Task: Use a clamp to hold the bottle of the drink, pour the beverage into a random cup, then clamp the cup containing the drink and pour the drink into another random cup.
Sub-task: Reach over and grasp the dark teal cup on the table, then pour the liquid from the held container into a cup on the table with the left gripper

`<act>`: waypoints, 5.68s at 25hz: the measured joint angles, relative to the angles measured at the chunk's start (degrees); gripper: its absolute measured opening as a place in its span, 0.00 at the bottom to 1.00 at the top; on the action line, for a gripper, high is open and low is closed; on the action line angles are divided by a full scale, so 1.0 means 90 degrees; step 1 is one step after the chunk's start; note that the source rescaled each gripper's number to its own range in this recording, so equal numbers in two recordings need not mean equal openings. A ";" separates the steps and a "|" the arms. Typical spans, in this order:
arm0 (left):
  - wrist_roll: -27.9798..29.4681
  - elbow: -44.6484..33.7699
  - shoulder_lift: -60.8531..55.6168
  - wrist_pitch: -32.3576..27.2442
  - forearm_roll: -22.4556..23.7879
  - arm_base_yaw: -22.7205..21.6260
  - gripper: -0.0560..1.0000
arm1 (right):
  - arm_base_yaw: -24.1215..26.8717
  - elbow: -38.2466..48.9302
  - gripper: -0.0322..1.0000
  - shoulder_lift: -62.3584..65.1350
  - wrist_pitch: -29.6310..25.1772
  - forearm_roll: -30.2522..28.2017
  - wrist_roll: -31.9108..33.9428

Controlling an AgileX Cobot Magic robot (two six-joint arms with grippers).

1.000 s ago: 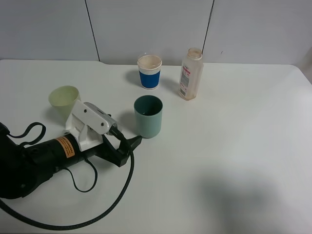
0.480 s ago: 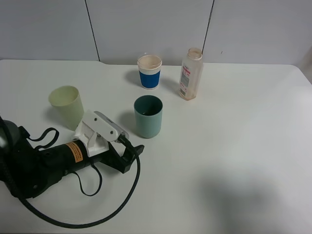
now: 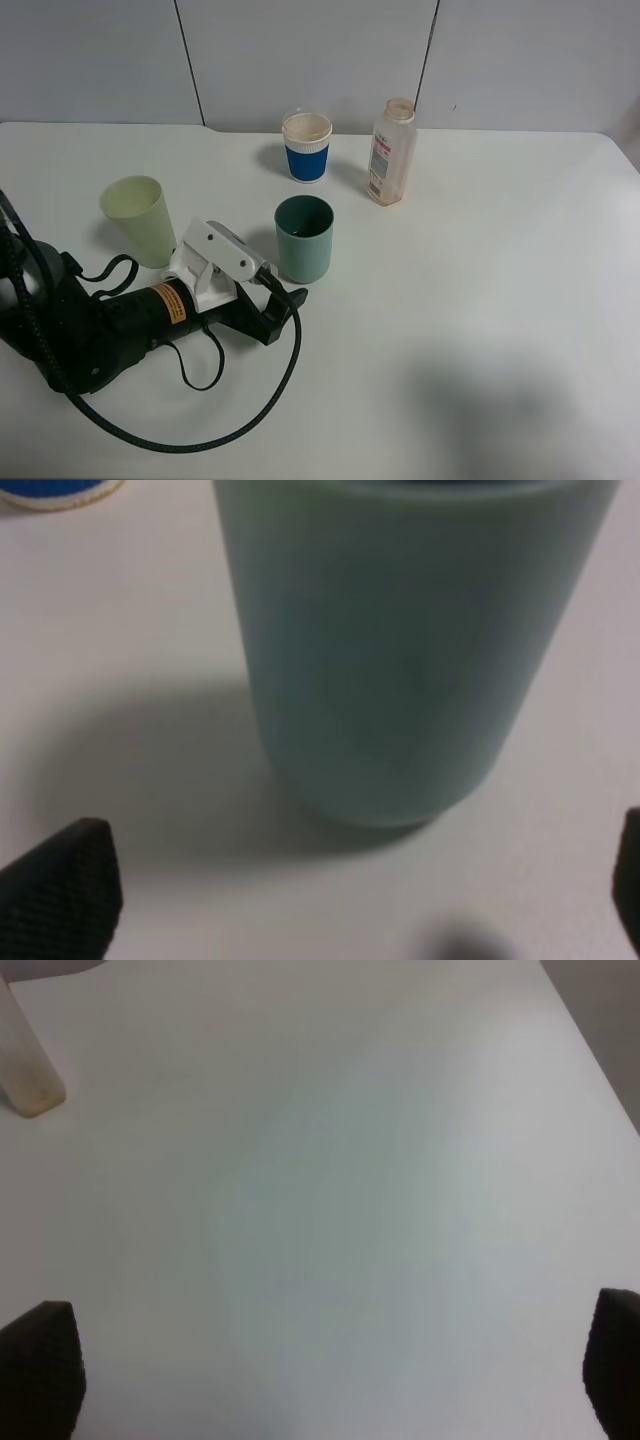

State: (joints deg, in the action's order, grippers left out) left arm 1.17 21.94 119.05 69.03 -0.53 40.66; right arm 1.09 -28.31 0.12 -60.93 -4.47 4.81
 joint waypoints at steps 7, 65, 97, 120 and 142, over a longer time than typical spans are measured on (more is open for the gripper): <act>0.0006 0.0280 0.0101 0.0004 -0.0015 0.0000 1.00 | 0.0000 0.0000 1.00 0.0000 0.0000 0.0000 0.0000; 0.0296 0.1806 0.1142 0.0042 0.0458 0.0000 0.05 | 0.0000 0.0000 1.00 0.0000 0.0000 0.0000 0.0000; 0.0363 0.1806 0.0355 -0.0074 0.0636 0.0000 0.05 | 0.0000 0.0000 1.00 0.0000 0.0000 0.0000 0.0000; 0.0548 0.1238 -0.1585 -0.1520 0.0904 -0.0862 0.05 | 0.0000 0.0000 1.00 0.0000 0.0000 0.0000 0.0000; 0.0620 0.1226 -0.2474 -0.2244 0.2794 -0.2936 0.05 | 0.0000 0.0000 1.00 0.0000 0.0000 0.0000 0.0000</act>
State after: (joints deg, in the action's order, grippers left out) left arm 6.74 32.97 96.79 48.83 24.61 14.24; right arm 1.09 -28.31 0.12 -60.93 -4.47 4.81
